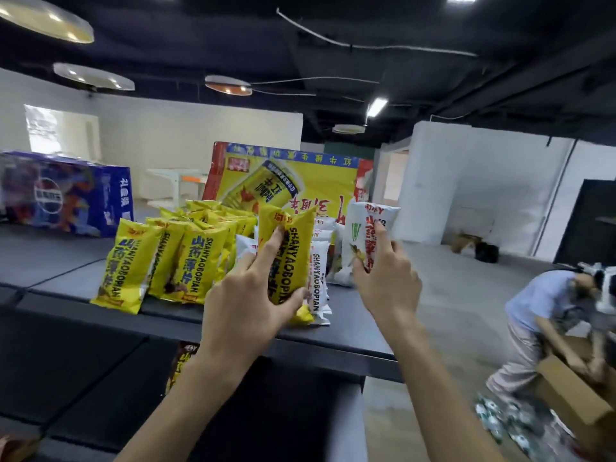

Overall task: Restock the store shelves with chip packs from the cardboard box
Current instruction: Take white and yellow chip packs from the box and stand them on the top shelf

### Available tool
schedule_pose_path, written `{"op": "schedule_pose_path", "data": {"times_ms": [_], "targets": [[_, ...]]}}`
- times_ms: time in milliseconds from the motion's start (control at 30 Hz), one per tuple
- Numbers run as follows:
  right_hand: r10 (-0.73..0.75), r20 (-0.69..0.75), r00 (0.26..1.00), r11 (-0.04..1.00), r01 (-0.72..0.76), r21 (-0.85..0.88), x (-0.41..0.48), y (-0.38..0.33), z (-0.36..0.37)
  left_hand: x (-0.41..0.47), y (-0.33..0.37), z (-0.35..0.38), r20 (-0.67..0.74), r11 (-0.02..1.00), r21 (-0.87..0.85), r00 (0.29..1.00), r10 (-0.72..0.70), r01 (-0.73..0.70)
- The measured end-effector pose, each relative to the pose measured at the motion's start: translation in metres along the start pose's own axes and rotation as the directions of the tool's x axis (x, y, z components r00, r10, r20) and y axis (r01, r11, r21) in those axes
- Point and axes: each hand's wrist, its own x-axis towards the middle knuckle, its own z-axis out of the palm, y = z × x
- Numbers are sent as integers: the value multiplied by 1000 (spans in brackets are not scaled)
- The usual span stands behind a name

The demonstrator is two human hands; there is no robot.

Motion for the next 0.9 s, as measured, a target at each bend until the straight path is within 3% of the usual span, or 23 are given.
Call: {"op": "schedule_pose_path", "data": {"times_ms": [167, 367, 633, 900], "targets": [[128, 85, 988, 989, -120, -91, 58, -8, 70, 16, -39, -2, 6, 999, 19, 999, 45, -45], [252, 149, 956, 958, -225, -176, 64, -2, 124, 17, -93, -5, 43, 998, 50, 999, 32, -34], [262, 200, 944, 947, -212, -241, 45, 3, 147, 23, -159, 3, -83, 986, 144, 994, -76, 88], [291, 255, 922, 957, -278, -89, 41, 4, 143, 21, -179, 29, -128, 961, 233, 984, -121, 149]]}}
